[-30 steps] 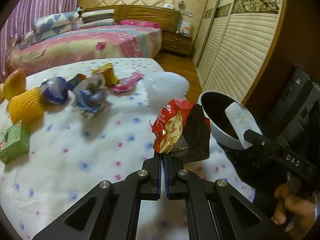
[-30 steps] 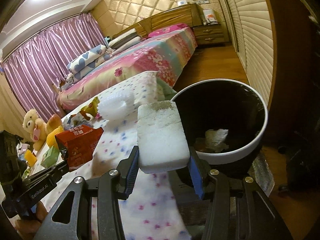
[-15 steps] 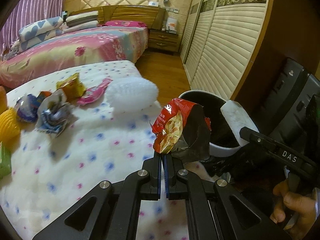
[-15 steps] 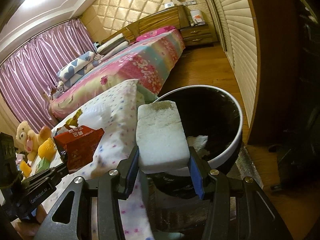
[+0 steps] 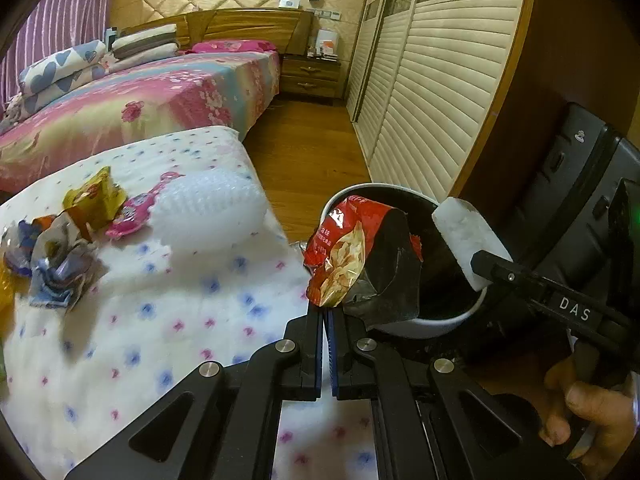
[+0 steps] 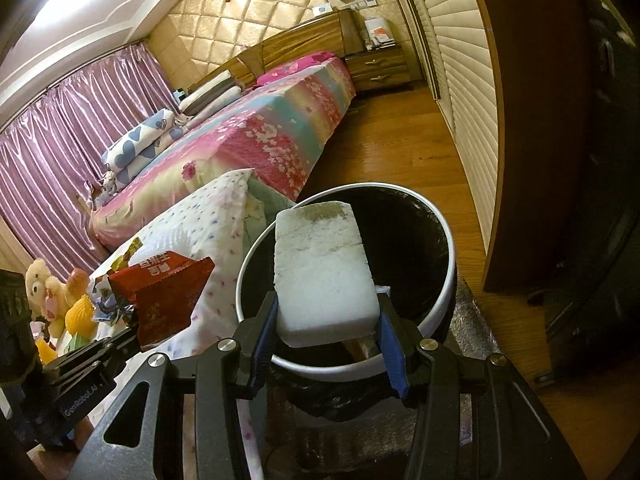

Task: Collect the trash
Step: 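Carry the foam block and red wrapper over the trash bin with both tools, then open both tools to drop the foam block and wrapper into the bin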

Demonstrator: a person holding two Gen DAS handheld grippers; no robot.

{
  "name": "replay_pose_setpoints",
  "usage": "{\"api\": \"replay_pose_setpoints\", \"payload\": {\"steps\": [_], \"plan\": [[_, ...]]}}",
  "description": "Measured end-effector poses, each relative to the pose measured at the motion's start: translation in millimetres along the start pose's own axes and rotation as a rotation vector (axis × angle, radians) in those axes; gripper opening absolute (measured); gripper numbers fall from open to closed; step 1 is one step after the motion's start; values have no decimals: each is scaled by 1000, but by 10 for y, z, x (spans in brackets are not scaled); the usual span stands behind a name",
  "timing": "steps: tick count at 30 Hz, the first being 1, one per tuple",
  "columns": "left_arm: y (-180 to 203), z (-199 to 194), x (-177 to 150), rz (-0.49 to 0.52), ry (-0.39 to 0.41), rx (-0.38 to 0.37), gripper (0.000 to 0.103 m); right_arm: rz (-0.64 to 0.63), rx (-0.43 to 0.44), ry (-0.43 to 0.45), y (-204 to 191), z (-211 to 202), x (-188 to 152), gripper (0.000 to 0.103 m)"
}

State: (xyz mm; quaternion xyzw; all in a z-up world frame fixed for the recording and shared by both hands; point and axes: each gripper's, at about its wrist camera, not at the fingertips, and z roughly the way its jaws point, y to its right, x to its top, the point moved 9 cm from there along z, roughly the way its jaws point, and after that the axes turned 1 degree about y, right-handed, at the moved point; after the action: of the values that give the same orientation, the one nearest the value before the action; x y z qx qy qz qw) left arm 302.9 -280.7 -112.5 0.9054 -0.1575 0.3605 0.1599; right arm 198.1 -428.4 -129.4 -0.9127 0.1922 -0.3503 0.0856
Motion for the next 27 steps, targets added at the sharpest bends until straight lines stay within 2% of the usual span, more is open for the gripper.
{"api": "replay_pose_setpoints", "payload": {"steps": [10,27], "plan": [[102,186,167,14,-1,-11,1,31,-4,-16,187,137,94,47],[227,469,251,52,-37,6,1,46,-11,-36,316,276,195,48]]}}
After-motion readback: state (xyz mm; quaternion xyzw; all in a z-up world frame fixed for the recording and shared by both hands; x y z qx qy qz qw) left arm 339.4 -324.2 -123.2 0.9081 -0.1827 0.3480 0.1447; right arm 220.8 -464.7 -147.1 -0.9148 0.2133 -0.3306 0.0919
